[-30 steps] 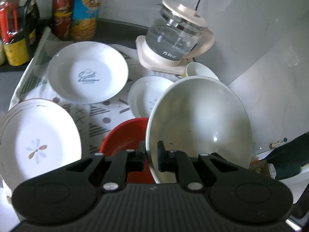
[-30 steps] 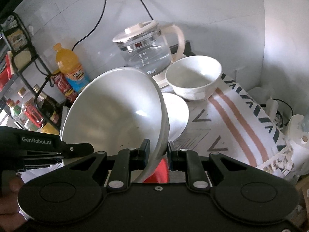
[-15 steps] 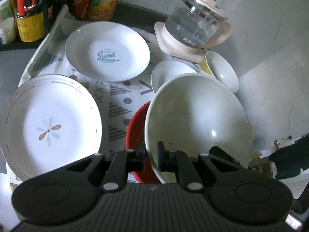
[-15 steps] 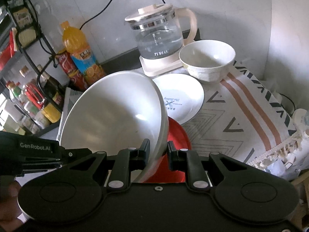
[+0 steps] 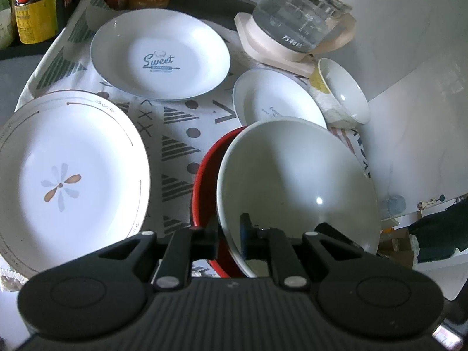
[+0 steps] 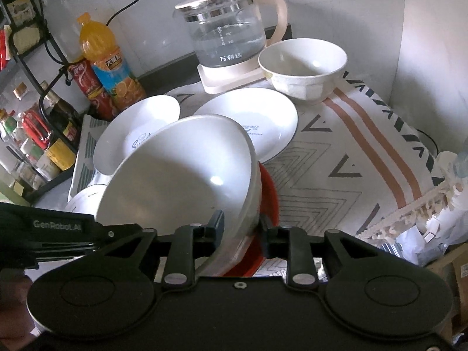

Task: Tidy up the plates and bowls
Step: 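Lower the white bowl into the red bowl and open both grippers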

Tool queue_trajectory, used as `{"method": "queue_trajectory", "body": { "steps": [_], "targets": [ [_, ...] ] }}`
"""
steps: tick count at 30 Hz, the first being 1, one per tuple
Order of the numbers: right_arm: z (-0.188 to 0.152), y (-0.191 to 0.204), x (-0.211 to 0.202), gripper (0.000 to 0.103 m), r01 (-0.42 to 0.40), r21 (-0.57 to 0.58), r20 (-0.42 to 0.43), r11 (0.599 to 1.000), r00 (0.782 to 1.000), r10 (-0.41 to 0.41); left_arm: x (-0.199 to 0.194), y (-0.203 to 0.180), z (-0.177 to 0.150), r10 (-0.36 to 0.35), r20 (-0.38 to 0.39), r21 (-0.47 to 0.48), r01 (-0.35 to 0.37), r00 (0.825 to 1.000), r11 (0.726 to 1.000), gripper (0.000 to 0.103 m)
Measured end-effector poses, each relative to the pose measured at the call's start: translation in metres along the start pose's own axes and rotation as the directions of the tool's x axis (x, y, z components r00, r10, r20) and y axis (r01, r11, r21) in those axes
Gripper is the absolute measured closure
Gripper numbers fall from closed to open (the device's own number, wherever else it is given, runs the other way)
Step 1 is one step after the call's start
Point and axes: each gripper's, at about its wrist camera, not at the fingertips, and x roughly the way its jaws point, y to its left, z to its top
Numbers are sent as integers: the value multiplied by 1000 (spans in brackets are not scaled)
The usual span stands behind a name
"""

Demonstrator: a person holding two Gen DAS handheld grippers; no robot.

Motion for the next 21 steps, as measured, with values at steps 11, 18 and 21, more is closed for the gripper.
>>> {"method": "queue_trajectory", "body": {
  "steps": [11, 18, 21],
  "targets": [
    [0, 2, 2, 71, 16, 21, -19, 1000, 1000, -16, -2, -1, 4, 10, 3, 50, -10, 1000, 999, 91],
    [-4, 6, 5, 67, 11, 37, -41, 999, 999, -10, -12, 3, 6, 3, 19, 40, -4, 1000, 999, 90],
    [-4, 7, 2, 63, 8, 47, -33, 999, 999, -6, -16, 4, 8, 15, 29, 43, -17, 999, 999, 86]
  ]
}}
